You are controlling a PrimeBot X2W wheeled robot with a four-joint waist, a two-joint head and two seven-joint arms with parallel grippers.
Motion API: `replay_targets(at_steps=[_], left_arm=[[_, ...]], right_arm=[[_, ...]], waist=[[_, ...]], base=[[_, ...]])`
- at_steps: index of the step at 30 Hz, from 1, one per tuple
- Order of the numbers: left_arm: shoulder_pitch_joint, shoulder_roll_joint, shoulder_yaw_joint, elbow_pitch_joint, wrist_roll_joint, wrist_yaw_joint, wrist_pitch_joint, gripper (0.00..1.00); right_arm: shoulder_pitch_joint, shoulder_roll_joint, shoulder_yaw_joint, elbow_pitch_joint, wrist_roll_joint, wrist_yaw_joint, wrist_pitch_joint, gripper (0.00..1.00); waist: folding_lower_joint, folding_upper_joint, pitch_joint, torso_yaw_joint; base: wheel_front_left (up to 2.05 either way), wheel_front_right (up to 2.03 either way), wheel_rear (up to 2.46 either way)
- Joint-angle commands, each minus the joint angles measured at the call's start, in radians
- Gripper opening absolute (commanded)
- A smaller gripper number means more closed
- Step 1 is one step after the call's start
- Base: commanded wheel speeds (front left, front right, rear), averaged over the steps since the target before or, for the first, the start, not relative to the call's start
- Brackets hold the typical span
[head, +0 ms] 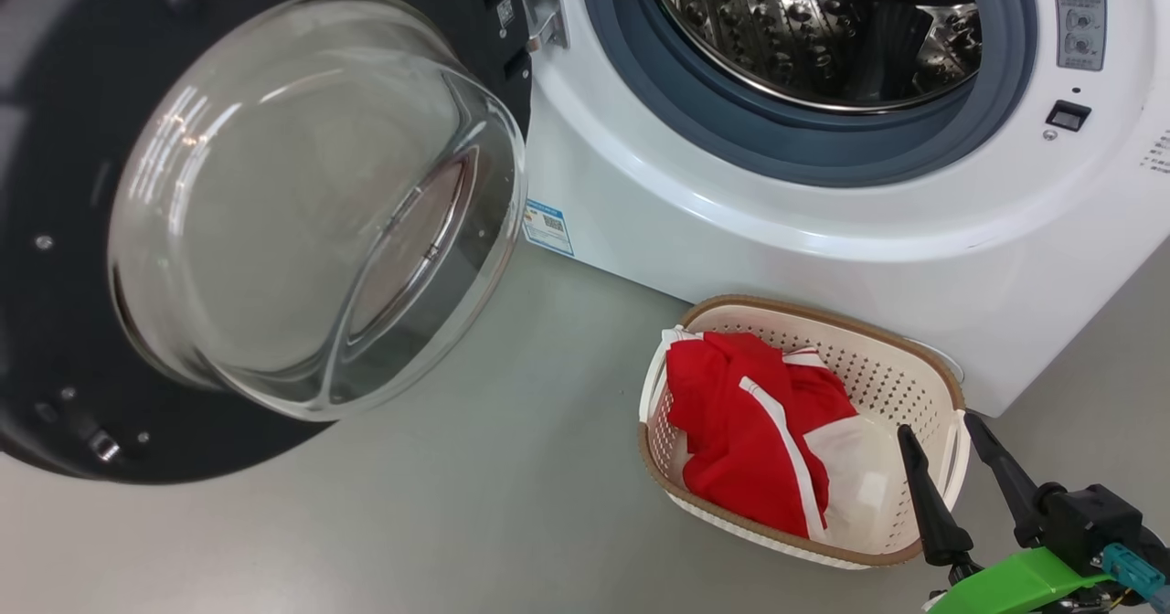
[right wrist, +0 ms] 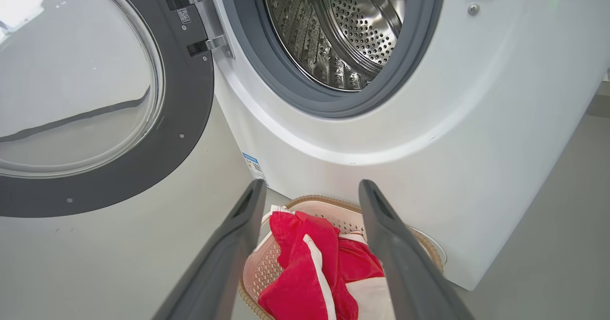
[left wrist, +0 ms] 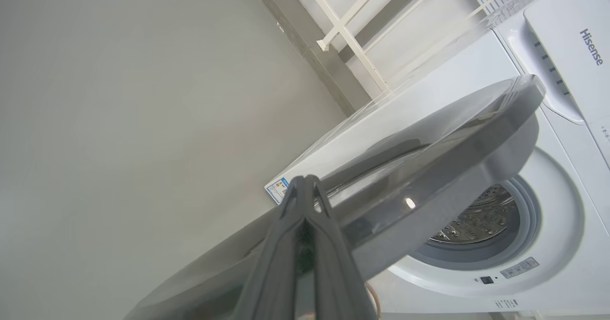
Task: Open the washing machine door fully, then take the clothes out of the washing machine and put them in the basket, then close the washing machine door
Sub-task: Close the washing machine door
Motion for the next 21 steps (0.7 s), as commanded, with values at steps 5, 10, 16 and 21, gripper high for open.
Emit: replay_targets(at_steps=[5, 10, 16, 21], left_arm=[[0.063, 0.036, -0.017, -0.132, -0.072, -0.007, 0.077, 0.0], [0.122, 0.043, -0.026, -0.23, -0.128, -0.007, 0.114, 0.0], [0.168, 0.043, -0.053, -0.337, -0.203, -0.007, 0.163, 0.0], [0.191, 0.041, -0.083, -0.42, -0.252, -0.007, 0.19, 0.0]], right_arm=[[0.011, -0.001, 0.021, -0.022, -0.006, 0.006, -0.006, 1.0], [0.013, 0.002, 0.02, -0.02, -0.005, 0.006, -0.006, 1.0], [0.014, 0.005, 0.02, -0.018, -0.004, 0.006, -0.006, 1.0], [0.016, 0.009, 0.017, -0.02, -0.005, 0.006, -0.006, 1.0]], waist=[[0.0, 0.0, -0.015, -0.004], [0.0, 0.0, -0.025, -0.007], [0.0, 0.0, -0.035, -0.011], [0.0, 0.0, -0.043, -0.015]], base=[[0.0, 0.0, 0.0], [0.0, 0.0, 0.0], [0.0, 0.0, 0.0], [0.0, 0.0, 0.0]])
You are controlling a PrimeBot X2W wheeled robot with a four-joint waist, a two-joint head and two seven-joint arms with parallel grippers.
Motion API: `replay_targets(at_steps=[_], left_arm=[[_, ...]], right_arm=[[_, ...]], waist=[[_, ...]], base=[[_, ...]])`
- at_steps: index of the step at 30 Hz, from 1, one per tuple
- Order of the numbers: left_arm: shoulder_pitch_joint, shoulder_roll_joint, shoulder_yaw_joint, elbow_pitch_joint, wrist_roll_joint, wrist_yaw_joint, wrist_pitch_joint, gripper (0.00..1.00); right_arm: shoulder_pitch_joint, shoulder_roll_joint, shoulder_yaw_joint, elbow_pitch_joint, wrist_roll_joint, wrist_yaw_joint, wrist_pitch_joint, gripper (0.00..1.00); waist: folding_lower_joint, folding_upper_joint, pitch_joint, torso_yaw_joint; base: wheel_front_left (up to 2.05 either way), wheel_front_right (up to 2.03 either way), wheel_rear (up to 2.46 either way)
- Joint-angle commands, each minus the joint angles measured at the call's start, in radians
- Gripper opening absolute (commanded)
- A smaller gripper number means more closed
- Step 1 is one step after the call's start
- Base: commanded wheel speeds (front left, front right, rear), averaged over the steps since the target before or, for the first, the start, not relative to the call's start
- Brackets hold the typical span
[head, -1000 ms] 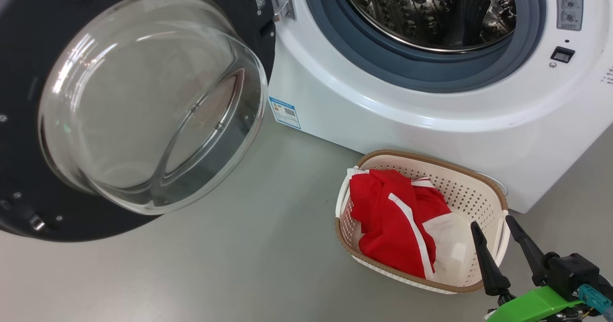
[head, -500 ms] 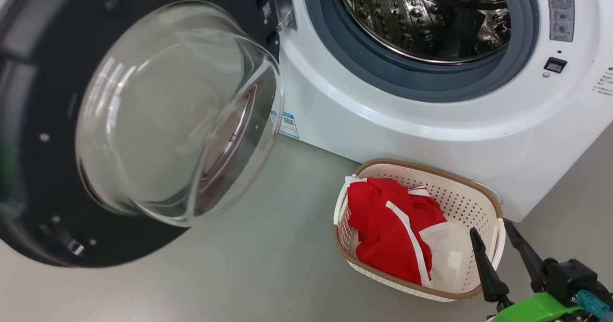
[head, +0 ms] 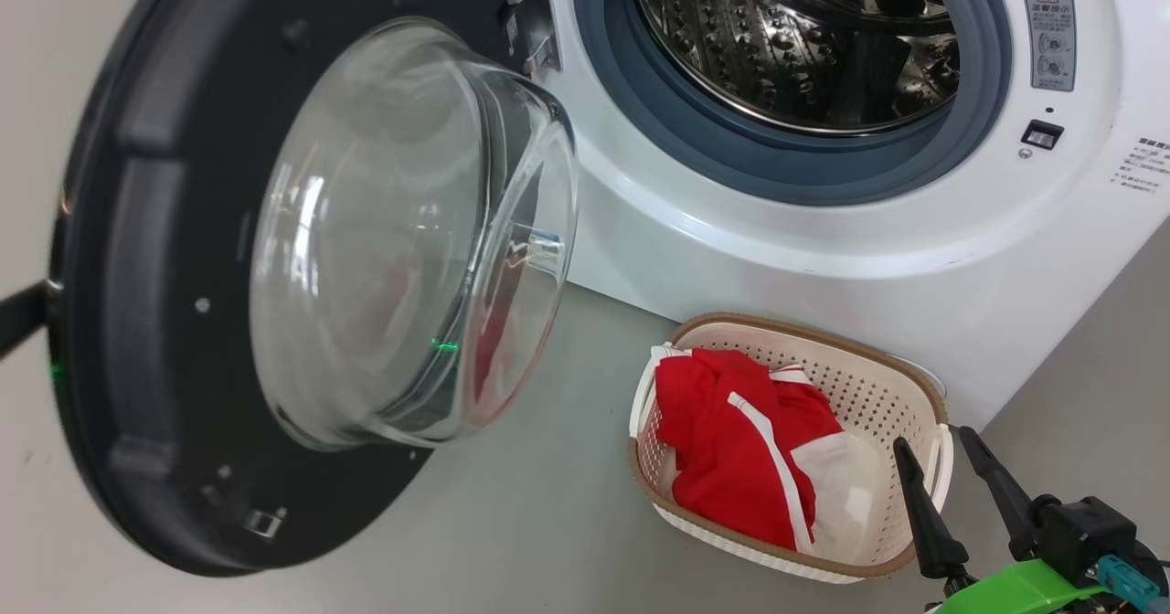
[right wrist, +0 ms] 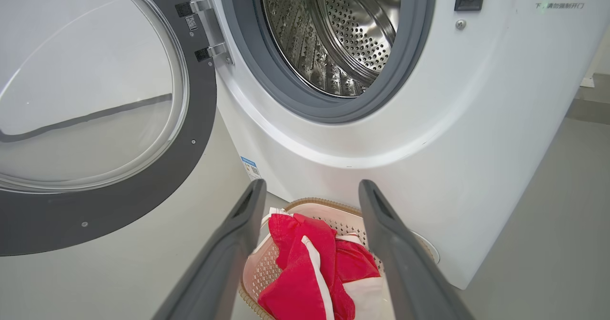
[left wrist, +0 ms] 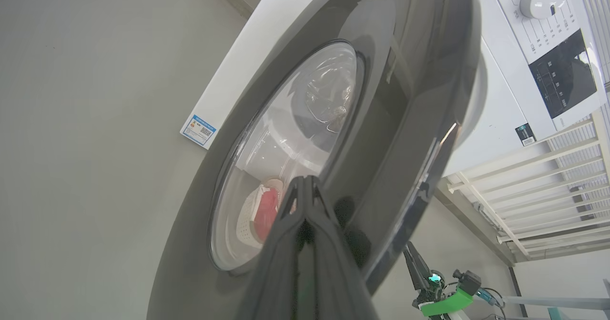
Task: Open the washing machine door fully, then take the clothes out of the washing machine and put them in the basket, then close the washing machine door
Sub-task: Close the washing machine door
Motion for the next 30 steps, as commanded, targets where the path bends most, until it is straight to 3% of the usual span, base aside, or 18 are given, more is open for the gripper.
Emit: replay_targets(at_steps=[1, 18, 30], left_arm=[[-0.008, 0.049, 0.021, -0.044, -0.016, -0.007, 0.019, 0.0], [-0.021, -0.017, -0.113, -0.287, -0.111, -0.007, 0.022, 0.0], [-0.038, -0.08, -0.236, -0.398, -0.054, -0.007, -0.07, 0.0]], right_arm=[[-0.003, -0.005, 0.017, -0.024, -0.005, 0.006, -0.006, 1.0], [-0.008, 0.006, 0.011, -0.026, -0.007, 0.006, -0.006, 1.0], [-0.011, 0.011, 0.013, -0.022, -0.006, 0.006, -0.006, 1.0]], waist=[[0.0, 0.0, -0.002, -0.001], [0.0, 0.0, -0.004, -0.03], [0.0, 0.0, -0.013, -0.054]], base=[[0.0, 0.0, 0.0], [0.0, 0.0, 0.0], [0.0, 0.0, 0.0]])
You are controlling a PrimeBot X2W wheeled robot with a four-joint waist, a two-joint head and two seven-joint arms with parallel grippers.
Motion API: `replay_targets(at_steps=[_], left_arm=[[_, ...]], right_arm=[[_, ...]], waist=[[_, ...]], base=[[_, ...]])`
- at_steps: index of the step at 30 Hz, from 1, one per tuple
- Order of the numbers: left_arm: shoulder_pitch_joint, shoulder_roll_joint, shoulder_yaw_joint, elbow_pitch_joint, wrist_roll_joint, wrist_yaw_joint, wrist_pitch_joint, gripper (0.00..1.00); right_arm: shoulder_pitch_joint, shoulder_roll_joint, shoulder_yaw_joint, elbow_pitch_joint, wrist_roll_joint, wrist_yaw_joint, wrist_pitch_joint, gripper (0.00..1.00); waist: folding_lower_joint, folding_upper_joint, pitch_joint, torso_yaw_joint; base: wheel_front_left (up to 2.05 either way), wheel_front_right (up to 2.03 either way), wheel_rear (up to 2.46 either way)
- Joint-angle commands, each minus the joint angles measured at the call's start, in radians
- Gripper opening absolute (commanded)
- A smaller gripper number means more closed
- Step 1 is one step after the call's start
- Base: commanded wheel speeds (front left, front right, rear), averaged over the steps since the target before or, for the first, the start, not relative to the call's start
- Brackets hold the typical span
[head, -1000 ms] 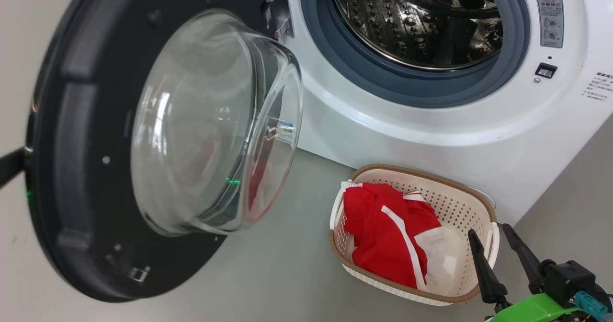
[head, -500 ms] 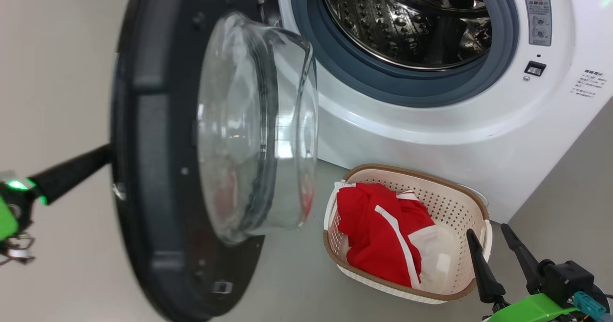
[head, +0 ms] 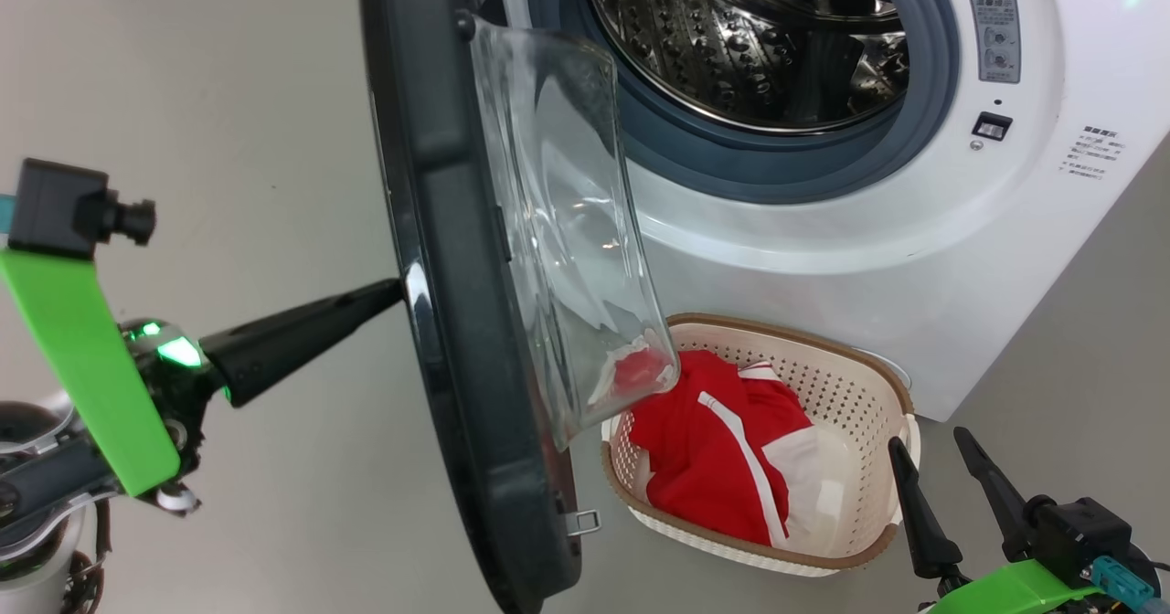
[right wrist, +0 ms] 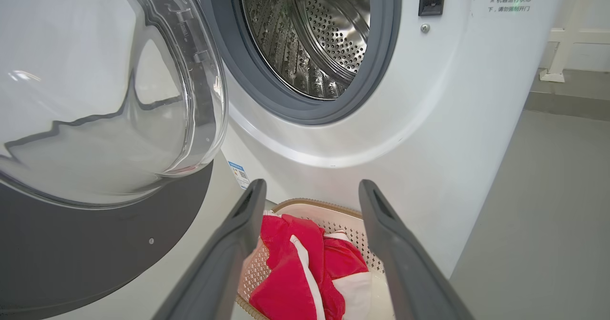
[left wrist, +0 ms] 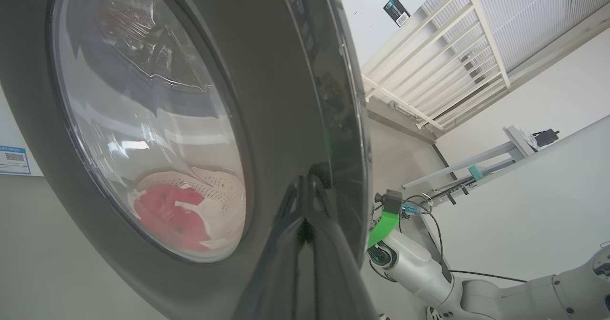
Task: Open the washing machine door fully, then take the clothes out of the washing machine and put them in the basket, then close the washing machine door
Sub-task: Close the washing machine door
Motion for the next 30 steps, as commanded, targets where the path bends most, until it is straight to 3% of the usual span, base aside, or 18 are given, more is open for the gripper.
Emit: replay_targets(at_steps=[1, 14, 24, 26, 27, 28, 30], left_arm=[[-0.047, 0.04, 0.04, -0.022, 0.021, -0.007, -0.017, 0.0], [0.062, 0.069, 0.052, 0.047, 0.057, -0.007, -0.164, 0.01], [0.212, 0.062, 0.039, 0.08, 0.065, -0.007, -0.307, 0.43], [0.24, 0.055, 0.037, 0.093, 0.06, -0.007, -0.342, 0.83], [0.251, 0.052, 0.036, 0.099, 0.06, -0.007, -0.358, 0.95], [0.262, 0.051, 0.034, 0.106, 0.063, -0.007, -0.375, 1.0], [0.283, 0.045, 0.029, 0.12, 0.064, -0.007, -0.411, 1.0]], right_arm=[[-0.01, -0.006, 0.018, -0.021, -0.005, 0.006, -0.006, 1.0], [0.004, 0.001, 0.019, -0.018, -0.002, 0.006, -0.006, 1.0], [0.012, 0.003, 0.029, -0.014, 0.0, 0.006, -0.006, 1.0], [0.014, 0.002, 0.029, -0.015, 0.0, 0.006, -0.006, 1.0], [0.015, 0.001, 0.029, -0.015, 0.0, 0.006, -0.006, 1.0], [0.016, 0.001, 0.03, -0.015, 0.0, 0.006, -0.006, 1.0], [0.019, 0.0, 0.032, -0.014, 0.0, 0.006, -0.006, 1.0]], waist=[[0.0, 0.0, -0.003, -0.004], [0.0, 0.0, -0.031, -0.007], [0.0, 0.0, -0.054, 0.005], [0.0, 0.0, -0.055, 0.008], [0.0, 0.0, -0.056, 0.01], [0.0, 0.0, -0.056, 0.011], [0.0, 0.0, -0.058, 0.014]], base=[[0.0, 0.0, 0.0], [0.0, 0.0, 0.0], [0.0, 0.0, 0.0], [0.0, 0.0, 0.0], [0.0, 0.0, 0.0], [0.0, 0.0, 0.0], [0.0, 0.0, 0.0]])
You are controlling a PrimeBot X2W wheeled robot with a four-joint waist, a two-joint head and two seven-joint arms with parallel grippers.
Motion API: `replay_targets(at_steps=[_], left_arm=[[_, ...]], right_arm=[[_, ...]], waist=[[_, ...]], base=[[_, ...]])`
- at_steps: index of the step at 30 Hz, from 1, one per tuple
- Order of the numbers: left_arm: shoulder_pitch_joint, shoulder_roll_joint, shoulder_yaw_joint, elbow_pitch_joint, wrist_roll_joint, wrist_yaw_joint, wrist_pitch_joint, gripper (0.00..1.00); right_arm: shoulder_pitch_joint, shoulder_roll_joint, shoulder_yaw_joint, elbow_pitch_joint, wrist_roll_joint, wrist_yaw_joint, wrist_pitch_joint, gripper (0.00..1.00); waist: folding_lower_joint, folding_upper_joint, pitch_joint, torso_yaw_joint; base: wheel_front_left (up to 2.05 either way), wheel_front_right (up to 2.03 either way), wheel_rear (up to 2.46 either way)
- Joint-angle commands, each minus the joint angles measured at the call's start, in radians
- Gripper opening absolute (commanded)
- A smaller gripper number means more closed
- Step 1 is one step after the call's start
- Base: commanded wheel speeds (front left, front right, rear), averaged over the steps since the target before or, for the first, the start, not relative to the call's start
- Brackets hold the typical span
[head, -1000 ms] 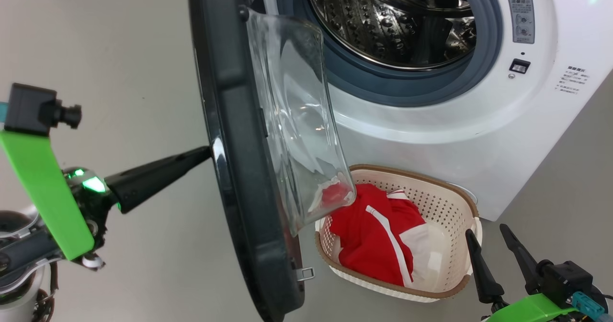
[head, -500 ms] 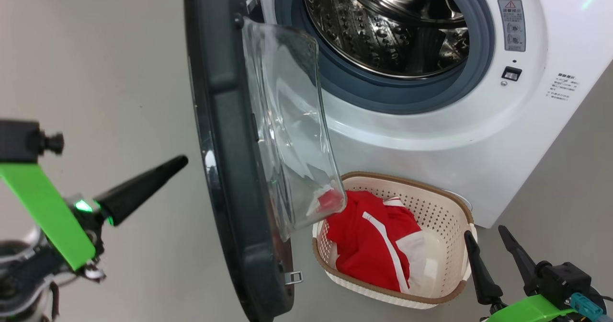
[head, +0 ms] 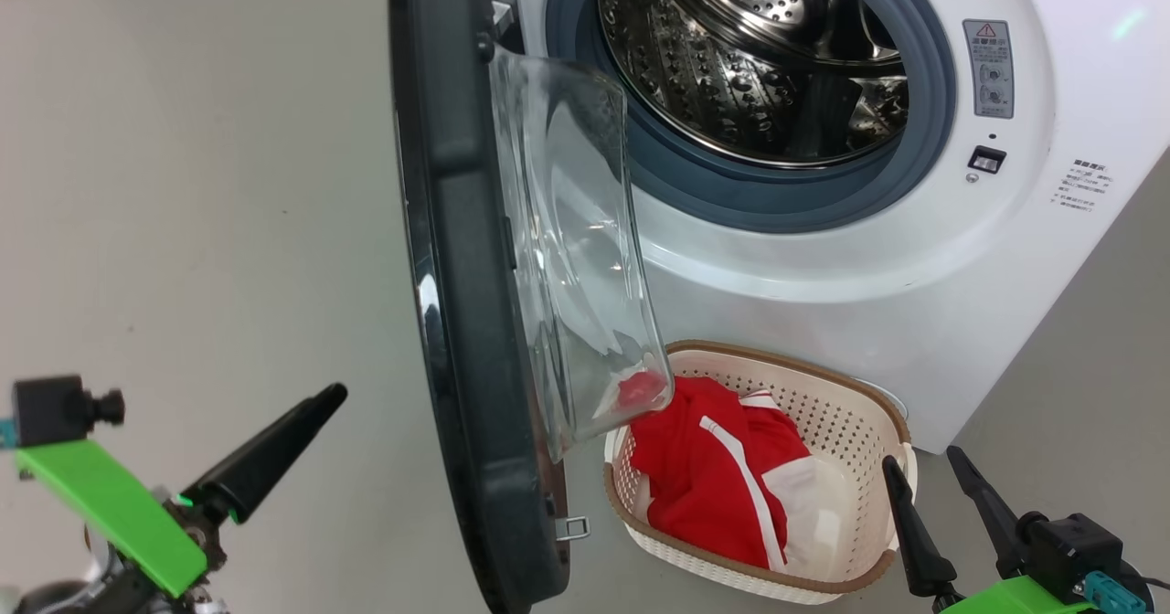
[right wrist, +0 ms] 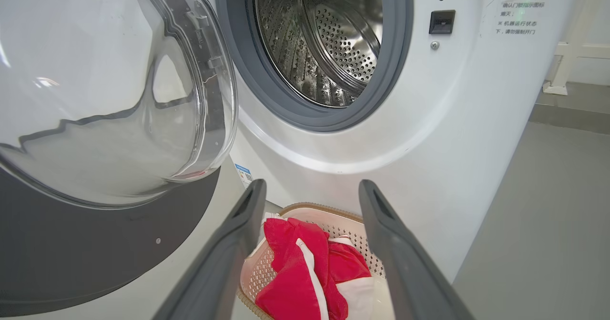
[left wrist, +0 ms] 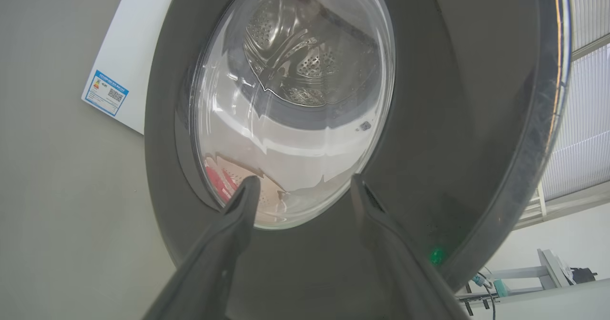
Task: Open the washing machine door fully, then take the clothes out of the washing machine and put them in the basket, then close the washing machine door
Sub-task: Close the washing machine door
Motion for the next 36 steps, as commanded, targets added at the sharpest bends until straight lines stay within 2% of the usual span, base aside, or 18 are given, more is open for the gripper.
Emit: replay_targets(at_steps=[1, 17, 23, 32, 36], left_arm=[[-0.009, 0.03, 0.038, -0.006, 0.014, -0.006, -0.031, 1.0], [0.09, -0.022, -0.028, 0.124, 0.029, -0.006, -0.337, 1.0], [0.125, -0.038, -0.093, 0.164, 0.071, -0.006, -0.473, 1.0], [0.115, -0.014, -0.28, 0.295, 0.241, -0.006, -0.746, 1.0], [0.094, -0.019, -0.322, 0.351, 0.312, -0.006, -0.798, 1.0]], right_arm=[[-0.004, -0.008, 0.025, -0.02, 0.0, 0.006, -0.006, 1.0], [-0.006, -0.018, 0.029, -0.013, 0.002, 0.006, -0.006, 1.0], [-0.009, -0.018, 0.031, -0.012, 0.003, 0.006, -0.006, 1.0], [-0.014, -0.018, 0.033, -0.007, 0.004, 0.006, -0.006, 1.0], [-0.014, -0.017, 0.032, -0.007, 0.003, 0.006, -0.006, 1.0]], waist=[[0.0, 0.0, -0.001, 0.003], [0.0, 0.0, -0.005, 0.01], [0.0, 0.0, -0.005, 0.009], [0.0, 0.0, -0.003, 0.008], [0.0, 0.0, -0.001, 0.009]], base=[[0.0, 0.0, 0.0], [0.0, 0.0, 0.0], [0.0, 0.0, 0.0], [0.0, 0.0, 0.0], [0.0, 0.0, 0.0]])
